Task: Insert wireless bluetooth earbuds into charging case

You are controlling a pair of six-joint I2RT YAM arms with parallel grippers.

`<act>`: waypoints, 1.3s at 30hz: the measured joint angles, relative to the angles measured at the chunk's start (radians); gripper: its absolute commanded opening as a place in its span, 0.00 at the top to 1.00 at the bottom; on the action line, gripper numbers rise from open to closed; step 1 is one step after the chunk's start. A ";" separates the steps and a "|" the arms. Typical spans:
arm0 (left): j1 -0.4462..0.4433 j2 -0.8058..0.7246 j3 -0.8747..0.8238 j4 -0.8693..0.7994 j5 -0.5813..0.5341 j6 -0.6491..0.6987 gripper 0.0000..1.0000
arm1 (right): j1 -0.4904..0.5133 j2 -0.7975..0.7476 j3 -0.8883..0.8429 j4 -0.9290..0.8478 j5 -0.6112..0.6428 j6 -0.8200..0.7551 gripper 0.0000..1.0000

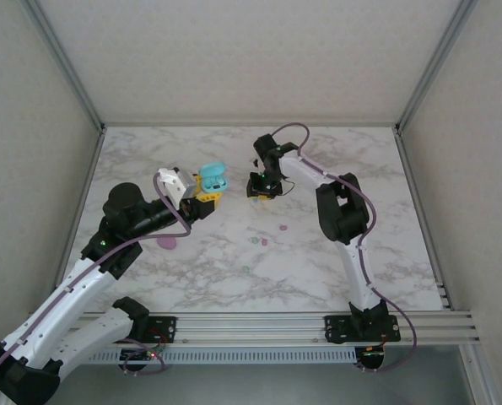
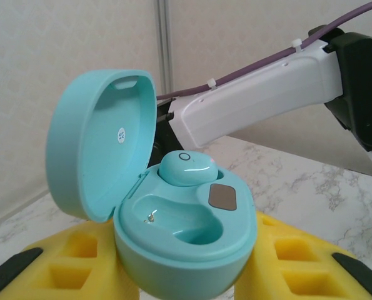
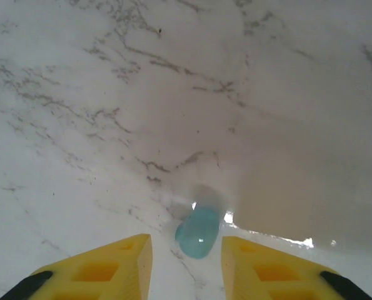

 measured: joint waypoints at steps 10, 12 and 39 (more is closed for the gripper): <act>0.000 0.000 -0.002 -0.003 0.000 0.001 0.72 | 0.010 0.053 0.060 -0.044 0.035 -0.001 0.72; 0.000 0.000 -0.004 -0.003 0.000 0.001 0.71 | 0.015 0.059 0.067 -0.051 0.050 -0.005 0.73; 0.000 0.006 -0.005 -0.004 0.000 0.007 0.72 | 0.037 -0.163 -0.285 -0.103 0.187 -0.223 0.79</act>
